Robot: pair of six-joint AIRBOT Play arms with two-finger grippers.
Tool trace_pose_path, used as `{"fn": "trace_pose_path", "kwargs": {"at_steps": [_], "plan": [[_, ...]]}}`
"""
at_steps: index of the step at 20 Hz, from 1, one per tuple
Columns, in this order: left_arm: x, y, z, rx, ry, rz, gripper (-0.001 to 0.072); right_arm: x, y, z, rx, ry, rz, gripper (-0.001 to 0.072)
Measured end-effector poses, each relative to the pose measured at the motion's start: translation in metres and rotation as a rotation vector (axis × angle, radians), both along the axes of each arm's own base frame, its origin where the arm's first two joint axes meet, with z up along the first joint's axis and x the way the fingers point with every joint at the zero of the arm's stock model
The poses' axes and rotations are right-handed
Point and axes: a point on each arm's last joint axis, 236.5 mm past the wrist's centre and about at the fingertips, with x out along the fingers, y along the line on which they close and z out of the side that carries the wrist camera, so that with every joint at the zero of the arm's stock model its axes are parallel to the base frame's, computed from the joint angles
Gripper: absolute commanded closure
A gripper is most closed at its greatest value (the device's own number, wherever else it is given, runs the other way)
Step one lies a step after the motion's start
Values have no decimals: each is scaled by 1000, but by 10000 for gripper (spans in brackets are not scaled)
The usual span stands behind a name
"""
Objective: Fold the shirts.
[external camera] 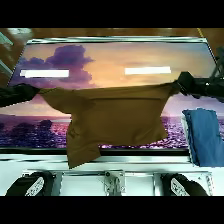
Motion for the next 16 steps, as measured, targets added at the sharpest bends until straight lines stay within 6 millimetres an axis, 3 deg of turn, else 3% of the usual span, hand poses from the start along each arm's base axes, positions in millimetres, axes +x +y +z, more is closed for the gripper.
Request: {"fn": "trace_pose_path", "kwargs": {"at_steps": [2,5,6,7,8,9,10,12,14,16], "plan": [[22,-7,-28,-64,36,20,659,25,-3,-23,60,12,-52,649],[42,-27,-80,-133,144,12,659,35,11,-72,67,107,-28,648],[43,-36,-97,-144,186,-1,658,35,19,-89,51,144,-6,624],[45,-44,-113,-154,225,-12,635,33,25,-105,33,176,16,543],[44,-51,-129,-158,266,-23,498,32,32,-117,21,204,32,312],[44,-55,-141,-163,297,-28,301,32,35,-125,11,218,41,125],[43,-57,-149,-165,322,-32,133,32,35,-130,-1,223,44,87],[42,-49,-154,-168,361,-29,94,34,29,-128,-22,211,46,87],[37,-22,-153,-140,416,-23,105,28,9,-117,-80,193,75,88],[22,16,-153,-109,500,-9,106,8,-23,-112,-165,229,101,90]]}}
